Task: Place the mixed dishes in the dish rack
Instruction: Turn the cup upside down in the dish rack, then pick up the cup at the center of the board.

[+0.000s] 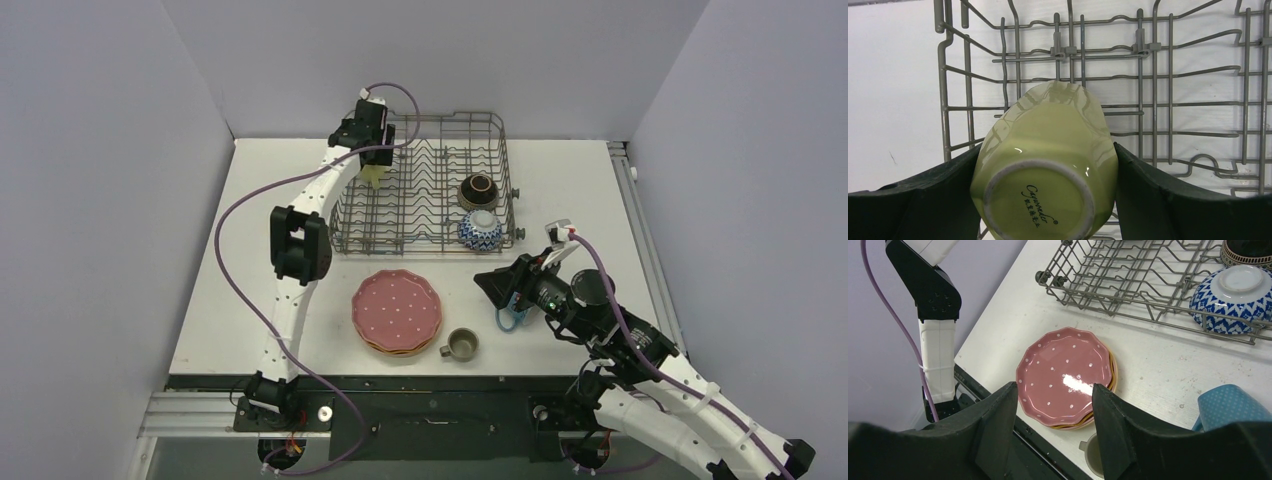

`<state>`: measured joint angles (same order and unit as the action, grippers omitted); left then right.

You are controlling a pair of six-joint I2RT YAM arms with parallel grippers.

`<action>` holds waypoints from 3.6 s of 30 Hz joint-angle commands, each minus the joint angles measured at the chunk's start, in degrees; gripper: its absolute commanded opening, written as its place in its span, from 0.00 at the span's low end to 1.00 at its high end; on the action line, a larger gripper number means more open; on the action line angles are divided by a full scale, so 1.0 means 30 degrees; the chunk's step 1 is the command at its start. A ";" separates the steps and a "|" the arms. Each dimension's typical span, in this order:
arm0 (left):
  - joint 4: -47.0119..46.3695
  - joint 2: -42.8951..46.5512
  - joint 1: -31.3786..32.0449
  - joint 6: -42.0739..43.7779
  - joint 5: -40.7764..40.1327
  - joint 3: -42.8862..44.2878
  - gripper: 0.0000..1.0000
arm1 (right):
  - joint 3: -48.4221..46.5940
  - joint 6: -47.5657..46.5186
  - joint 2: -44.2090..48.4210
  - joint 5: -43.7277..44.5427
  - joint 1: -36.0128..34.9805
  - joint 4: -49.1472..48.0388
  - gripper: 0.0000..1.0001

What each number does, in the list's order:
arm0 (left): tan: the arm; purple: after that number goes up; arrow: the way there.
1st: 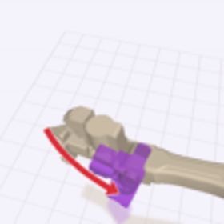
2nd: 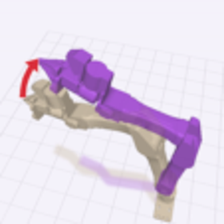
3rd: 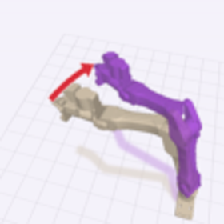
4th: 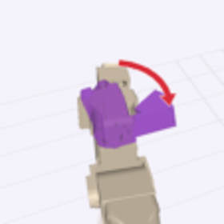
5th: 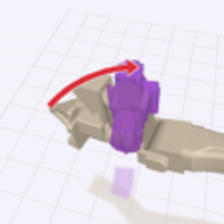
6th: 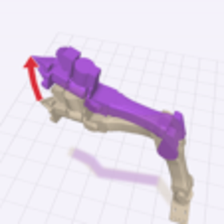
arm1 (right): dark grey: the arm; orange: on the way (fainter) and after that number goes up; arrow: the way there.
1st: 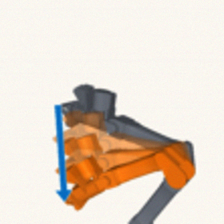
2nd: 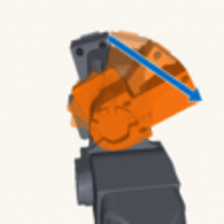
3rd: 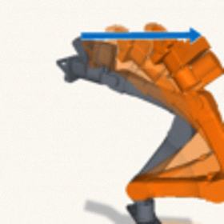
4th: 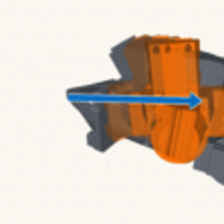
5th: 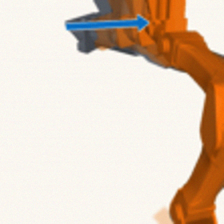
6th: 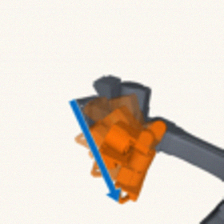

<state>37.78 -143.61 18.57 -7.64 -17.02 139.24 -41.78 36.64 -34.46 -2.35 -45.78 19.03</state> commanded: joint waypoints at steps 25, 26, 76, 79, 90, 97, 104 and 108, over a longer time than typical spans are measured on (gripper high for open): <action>-0.1336 -0.0581 0.0168 0.0700 -0.1233 0.2058 0.55 | 0.0343 -0.0021 -0.0224 0.0433 -0.0003 -0.0493 0.55; -0.1378 -0.0540 0.0168 0.0700 -0.1240 0.2051 0.62 | 0.0335 -0.0018 -0.0228 0.0432 0.0011 -0.0507 0.55; -0.3954 0.8968 0.3477 0.0783 -0.2998 -0.7206 0.96 | -0.2090 0.0454 -0.1792 0.7149 0.0071 0.6255 0.57; -0.4425 1.0255 0.3861 -0.0076 -0.1982 -0.8748 0.96 | -0.2096 0.0998 -0.1927 0.8266 0.0141 0.7049 0.57; -0.6502 1.5112 0.4373 -0.3740 0.3512 -1.5865 0.96 | -0.2032 0.2551 -0.3226 0.9417 0.0820 0.8930 0.58; -0.7393 1.8104 0.5040 -0.4932 0.5851 -1.9605 0.96 | -0.0720 0.3639 -0.3885 0.8193 0.2109 0.8233 0.58; -0.8219 2.1344 0.5474 -0.5810 0.7134 -2.3427 0.96 | 0.1429 0.4678 -0.3885 0.5871 0.4075 0.6483 0.58; -0.7907 2.2856 0.5724 -0.6188 0.7782 -2.4583 0.96 | 0.2675 0.5148 -0.3731 0.4705 0.5048 0.5306 0.58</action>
<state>16.82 -79.66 35.00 -24.05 2.92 67.57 -36.16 49.67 -46.02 16.16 -32.82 40.73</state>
